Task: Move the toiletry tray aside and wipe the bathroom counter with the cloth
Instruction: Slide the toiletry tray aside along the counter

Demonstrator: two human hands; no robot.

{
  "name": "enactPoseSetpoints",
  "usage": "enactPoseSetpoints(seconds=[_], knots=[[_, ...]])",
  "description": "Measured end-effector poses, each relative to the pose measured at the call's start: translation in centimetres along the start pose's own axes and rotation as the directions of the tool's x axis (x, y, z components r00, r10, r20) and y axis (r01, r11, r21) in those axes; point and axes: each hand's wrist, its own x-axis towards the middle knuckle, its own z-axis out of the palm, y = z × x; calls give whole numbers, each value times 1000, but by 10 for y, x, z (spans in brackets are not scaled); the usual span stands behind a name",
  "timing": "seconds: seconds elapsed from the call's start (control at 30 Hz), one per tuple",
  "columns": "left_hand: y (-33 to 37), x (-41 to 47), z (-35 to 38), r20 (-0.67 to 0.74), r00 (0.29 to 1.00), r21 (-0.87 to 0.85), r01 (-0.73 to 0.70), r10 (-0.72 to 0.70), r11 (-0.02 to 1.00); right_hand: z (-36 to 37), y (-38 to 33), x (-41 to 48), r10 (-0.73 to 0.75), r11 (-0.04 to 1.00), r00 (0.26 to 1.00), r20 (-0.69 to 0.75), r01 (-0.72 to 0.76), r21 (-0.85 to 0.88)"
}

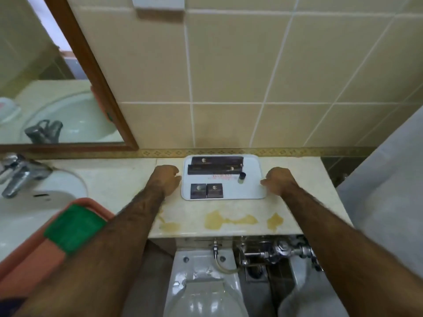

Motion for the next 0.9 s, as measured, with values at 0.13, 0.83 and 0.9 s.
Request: enactPoseSetpoints(seconds=[0.13, 0.83, 0.9], knots=[[0, 8, 31, -71, 987, -102, 140, -147, 985, 25, 2, 8, 96, 988, 991, -93, -83, 133], [107, 7, 55, -180, 982, -178, -82, 50, 981, 28, 119, -94, 478, 597, 869, -129, -213, 774], [146, 10, 62, -177, 971, -126, -187, 163, 974, 36, 146, -116, 559, 454, 824, -90, -214, 865]])
